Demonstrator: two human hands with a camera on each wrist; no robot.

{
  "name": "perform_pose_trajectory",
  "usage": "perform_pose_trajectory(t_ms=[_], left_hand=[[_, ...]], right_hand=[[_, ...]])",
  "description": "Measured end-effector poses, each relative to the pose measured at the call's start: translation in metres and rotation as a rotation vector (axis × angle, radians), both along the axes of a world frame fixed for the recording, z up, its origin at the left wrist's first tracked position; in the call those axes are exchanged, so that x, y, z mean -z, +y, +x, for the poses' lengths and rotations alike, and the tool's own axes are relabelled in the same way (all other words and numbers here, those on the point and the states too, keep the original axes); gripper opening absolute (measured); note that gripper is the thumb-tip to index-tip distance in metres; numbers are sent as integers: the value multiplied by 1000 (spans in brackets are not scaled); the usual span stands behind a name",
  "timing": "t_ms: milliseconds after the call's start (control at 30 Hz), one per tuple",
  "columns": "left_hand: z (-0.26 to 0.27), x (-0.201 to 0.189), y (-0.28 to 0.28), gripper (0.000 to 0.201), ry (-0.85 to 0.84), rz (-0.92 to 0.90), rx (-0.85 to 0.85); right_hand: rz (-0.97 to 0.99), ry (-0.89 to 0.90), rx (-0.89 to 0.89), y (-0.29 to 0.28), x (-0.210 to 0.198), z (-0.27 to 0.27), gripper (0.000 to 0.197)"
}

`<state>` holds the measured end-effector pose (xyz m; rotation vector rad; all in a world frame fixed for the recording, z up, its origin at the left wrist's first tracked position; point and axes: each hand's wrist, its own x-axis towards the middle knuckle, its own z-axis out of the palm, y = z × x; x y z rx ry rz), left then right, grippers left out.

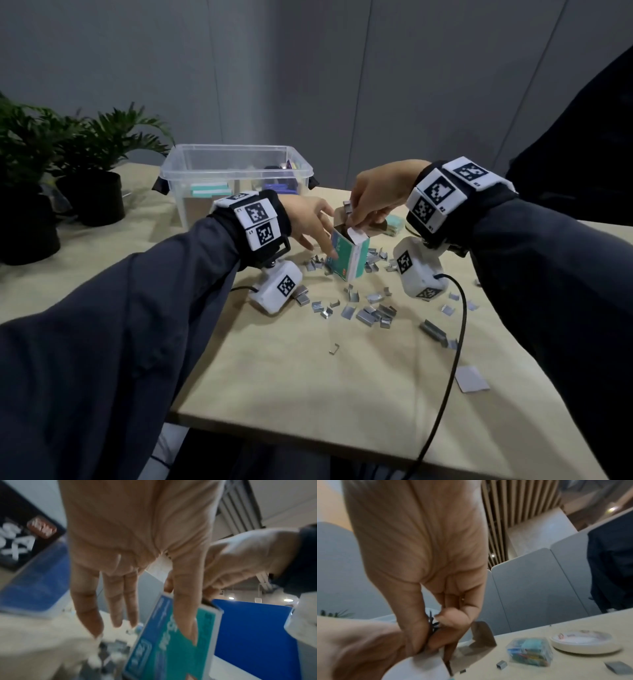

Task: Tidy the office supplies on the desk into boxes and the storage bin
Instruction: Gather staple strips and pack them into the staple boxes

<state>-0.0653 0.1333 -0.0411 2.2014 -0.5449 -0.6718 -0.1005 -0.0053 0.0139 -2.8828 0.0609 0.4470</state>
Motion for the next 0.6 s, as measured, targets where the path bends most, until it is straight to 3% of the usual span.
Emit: perform_pose_trajectory(t_ms=[133,333,600], left_hand=[[3,6,-3,58,-8,-98,-5],[1,7,-1,36,12,-2,131],[-8,6,-7,30,-196,55,162]], right_hand=[[-86,-76,-16,6,4,3,34],[-194,5,-105,11,3,-5,37],[-373,-266,-105,-9,5,-30,28]])
